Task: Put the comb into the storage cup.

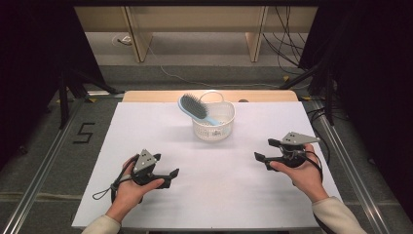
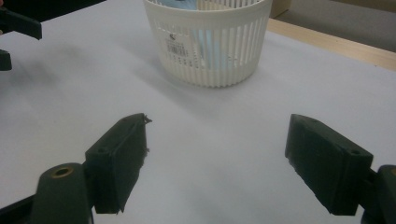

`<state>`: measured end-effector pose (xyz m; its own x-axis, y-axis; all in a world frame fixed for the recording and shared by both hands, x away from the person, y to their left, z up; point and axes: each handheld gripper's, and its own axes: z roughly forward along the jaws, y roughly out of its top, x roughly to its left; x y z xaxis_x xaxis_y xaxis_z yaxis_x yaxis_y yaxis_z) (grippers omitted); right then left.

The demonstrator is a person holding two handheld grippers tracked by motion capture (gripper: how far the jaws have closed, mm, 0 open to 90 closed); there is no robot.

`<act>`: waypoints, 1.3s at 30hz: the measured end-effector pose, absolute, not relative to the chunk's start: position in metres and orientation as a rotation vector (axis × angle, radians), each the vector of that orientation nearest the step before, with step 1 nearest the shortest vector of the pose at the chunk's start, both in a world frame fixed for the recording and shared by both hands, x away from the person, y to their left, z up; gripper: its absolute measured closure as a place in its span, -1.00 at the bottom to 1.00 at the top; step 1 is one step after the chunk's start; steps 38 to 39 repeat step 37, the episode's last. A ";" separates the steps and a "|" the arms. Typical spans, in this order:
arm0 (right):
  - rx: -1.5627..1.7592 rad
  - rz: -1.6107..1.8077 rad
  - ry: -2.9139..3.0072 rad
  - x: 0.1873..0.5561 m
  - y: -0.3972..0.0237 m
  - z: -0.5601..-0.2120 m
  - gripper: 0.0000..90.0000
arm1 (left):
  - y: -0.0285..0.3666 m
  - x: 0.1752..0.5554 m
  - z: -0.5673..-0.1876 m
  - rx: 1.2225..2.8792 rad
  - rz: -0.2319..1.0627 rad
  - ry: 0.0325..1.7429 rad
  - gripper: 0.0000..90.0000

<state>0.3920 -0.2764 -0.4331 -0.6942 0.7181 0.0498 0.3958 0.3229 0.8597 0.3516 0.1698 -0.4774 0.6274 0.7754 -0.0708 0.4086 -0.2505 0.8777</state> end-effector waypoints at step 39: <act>1.001 1.321 2.204 0.375 -0.305 -0.450 -0.52 | 0.170 0.352 -0.478 1.878 0.474 0.944 -0.74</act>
